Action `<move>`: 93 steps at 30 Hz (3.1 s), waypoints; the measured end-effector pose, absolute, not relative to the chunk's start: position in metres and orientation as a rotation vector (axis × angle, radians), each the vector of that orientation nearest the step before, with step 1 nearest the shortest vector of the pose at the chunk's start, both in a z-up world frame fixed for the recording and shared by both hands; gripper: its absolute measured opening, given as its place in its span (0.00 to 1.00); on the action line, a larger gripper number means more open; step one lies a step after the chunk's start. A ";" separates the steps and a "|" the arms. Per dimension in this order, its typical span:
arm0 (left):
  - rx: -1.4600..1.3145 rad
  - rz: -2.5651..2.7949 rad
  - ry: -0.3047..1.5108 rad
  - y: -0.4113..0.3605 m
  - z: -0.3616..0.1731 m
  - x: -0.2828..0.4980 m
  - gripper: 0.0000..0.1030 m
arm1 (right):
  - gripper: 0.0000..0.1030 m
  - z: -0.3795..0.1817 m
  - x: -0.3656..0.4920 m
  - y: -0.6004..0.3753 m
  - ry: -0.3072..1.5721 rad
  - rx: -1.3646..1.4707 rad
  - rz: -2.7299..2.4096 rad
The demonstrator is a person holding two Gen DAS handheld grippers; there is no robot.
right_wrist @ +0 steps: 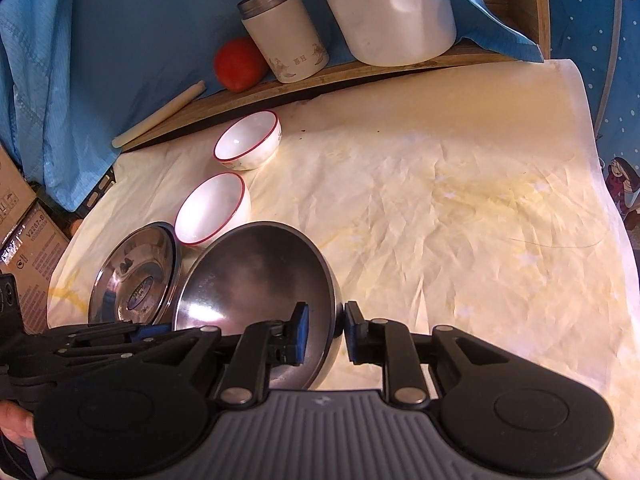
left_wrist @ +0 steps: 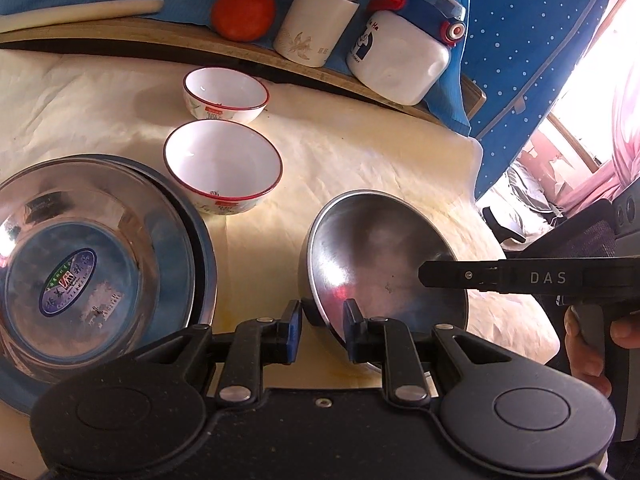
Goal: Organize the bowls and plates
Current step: 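Lower the steel bowl onto the cloth and open the left gripper, then move the left gripper to the larger red-rimmed white bowl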
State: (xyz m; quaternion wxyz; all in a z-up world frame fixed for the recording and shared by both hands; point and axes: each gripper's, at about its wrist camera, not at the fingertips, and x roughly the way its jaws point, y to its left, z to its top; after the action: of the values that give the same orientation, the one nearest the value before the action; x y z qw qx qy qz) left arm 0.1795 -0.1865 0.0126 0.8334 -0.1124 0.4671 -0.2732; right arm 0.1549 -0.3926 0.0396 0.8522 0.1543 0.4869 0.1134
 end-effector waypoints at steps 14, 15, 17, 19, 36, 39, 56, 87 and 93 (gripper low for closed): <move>-0.253 -0.592 0.988 -0.183 0.012 0.180 0.27 | 0.29 0.037 0.154 -0.392 1.010 0.331 0.252; -0.250 -0.591 0.986 -0.184 0.012 0.180 0.29 | 0.30 0.037 0.154 -0.392 1.010 0.328 0.253; -0.246 -0.588 0.987 -0.184 0.011 0.180 0.32 | 0.30 0.036 0.154 -0.392 1.011 0.328 0.256; -0.244 -0.587 0.988 -0.184 0.011 0.181 0.34 | 0.31 0.036 0.154 -0.393 1.009 0.330 0.255; -0.207 -0.599 0.903 -0.162 0.041 0.181 0.77 | 0.71 0.048 0.156 -0.403 0.955 0.363 0.253; -0.198 -0.568 0.861 -0.155 0.051 0.188 0.80 | 0.80 0.053 0.158 -0.403 0.934 0.370 0.263; -0.077 -0.365 0.883 -0.121 0.043 0.284 0.99 | 0.99 0.046 0.214 -0.381 0.928 0.353 0.303; 0.198 -0.470 0.956 -0.143 0.007 0.312 0.97 | 0.82 0.027 0.262 -0.310 1.053 0.123 0.377; 0.213 -0.490 0.963 -0.149 0.006 0.310 0.86 | 0.70 0.029 0.262 -0.303 1.067 0.127 0.408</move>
State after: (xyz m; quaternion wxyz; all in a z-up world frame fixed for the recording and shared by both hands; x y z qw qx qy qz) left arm 0.3102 -0.1493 0.0062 0.8523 0.1014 0.4575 -0.2326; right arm 0.2617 -0.3028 0.0288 0.8394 0.0601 0.5046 0.1930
